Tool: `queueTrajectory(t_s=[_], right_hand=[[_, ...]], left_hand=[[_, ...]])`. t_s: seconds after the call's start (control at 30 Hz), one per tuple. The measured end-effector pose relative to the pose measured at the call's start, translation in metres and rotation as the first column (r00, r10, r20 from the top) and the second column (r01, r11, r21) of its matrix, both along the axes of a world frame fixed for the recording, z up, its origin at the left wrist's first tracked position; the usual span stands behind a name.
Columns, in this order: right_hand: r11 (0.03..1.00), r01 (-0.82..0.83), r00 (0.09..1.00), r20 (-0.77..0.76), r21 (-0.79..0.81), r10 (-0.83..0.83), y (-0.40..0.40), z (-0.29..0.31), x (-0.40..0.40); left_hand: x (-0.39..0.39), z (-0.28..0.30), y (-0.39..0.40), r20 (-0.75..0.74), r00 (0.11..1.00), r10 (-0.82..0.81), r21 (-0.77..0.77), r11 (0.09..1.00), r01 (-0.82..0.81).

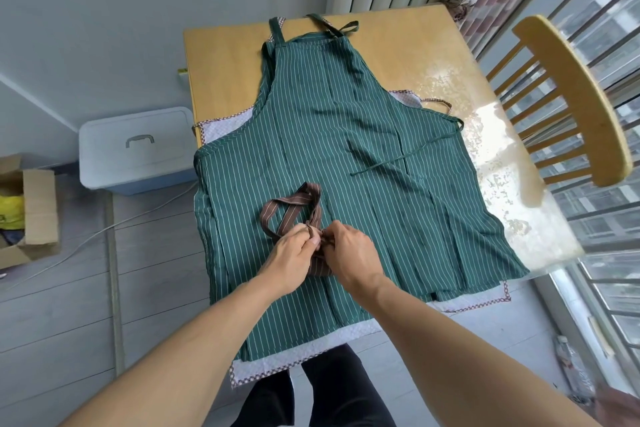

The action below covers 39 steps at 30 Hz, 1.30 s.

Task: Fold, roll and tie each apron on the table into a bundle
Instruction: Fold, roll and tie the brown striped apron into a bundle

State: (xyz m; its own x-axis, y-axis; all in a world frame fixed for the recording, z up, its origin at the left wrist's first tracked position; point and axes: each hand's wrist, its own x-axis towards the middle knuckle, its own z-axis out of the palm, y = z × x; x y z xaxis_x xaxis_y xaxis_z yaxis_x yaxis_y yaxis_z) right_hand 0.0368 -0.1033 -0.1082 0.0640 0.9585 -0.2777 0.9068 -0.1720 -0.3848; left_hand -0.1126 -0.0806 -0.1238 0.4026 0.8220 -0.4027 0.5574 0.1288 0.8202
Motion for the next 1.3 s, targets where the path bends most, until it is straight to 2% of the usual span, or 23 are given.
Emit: queueTrajectory(t_s=[0.23, 0.33, 0.5, 0.63, 0.7, 0.87, 0.93, 1.03, 1.1, 1.17, 1.23, 1.3], right_hand=[[0.996, -0.004, 0.994, -0.106, -0.09, -0.006, -0.004, 0.012, 0.018], [0.984, 0.069, 0.976, -0.194, -0.161, -0.1, 0.001, 0.019, 0.036], [0.973, 0.036, 0.917, -0.379, -0.226, -0.122, 0.004, 0.028, 0.038], [0.938, 0.258, 0.823, -0.456, -0.23, -0.338, -0.004, 0.02, 0.032], [0.914, 0.305, 0.821, -0.414, -0.266, -0.394, -0.005, 0.014, 0.034], [0.825, 0.292, 0.848, -0.269, -0.484, -0.457, -0.013, 0.0, 0.039], [0.802, 0.34, 0.84, -0.225, -0.491, -0.494, -0.015, -0.006, 0.037], [0.778, 0.407, 0.841, -0.136, -0.478, -0.523, -0.014, -0.016, 0.031], [0.771, 0.423, 0.854, -0.074, -0.476, -0.515, -0.014, -0.018, 0.025], [0.766, 0.434, 0.859, -0.039, -0.473, -0.51, -0.014, -0.015, 0.018], [0.774, 0.439, 0.866, -0.013, -0.456, -0.5, -0.014, -0.015, 0.014], [0.777, 0.432, 0.868, -0.022, -0.458, -0.496, -0.014, -0.016, 0.01]], left_hand=[[-0.001, -0.004, 0.006, -0.01, 1.0, 0.027, -0.026, 0.999, -0.027], [0.001, -0.002, 0.012, -0.028, 0.999, 0.026, -0.036, 0.999, -0.027], [-0.001, -0.001, 0.015, -0.062, 0.997, 0.035, -0.046, 0.998, -0.038], [0.003, 0.003, 0.012, -0.065, 0.998, 0.018, -0.042, 0.999, -0.02], [0.004, 0.006, 0.013, -0.058, 0.998, 0.04, -0.041, 0.998, -0.042], [-0.007, 0.002, 0.015, -0.053, 0.997, 0.05, -0.019, 0.999, -0.051], [-0.009, -0.002, 0.015, -0.019, 0.991, 0.129, -0.034, 0.991, -0.13], [-0.001, -0.005, 0.017, 0.034, 0.95, 0.309, -0.151, 0.942, -0.301], [0.003, -0.005, 0.016, 0.098, 0.908, 0.408, -0.293, 0.884, -0.365], [0.002, 0.001, 0.015, 0.194, 0.884, 0.426, -0.418, 0.851, -0.318], [-0.004, 0.007, 0.015, 0.291, 0.871, 0.395, -0.521, 0.829, -0.202], [-0.006, 0.01, 0.016, 0.315, 0.88, 0.355, -0.561, 0.818, -0.13]])
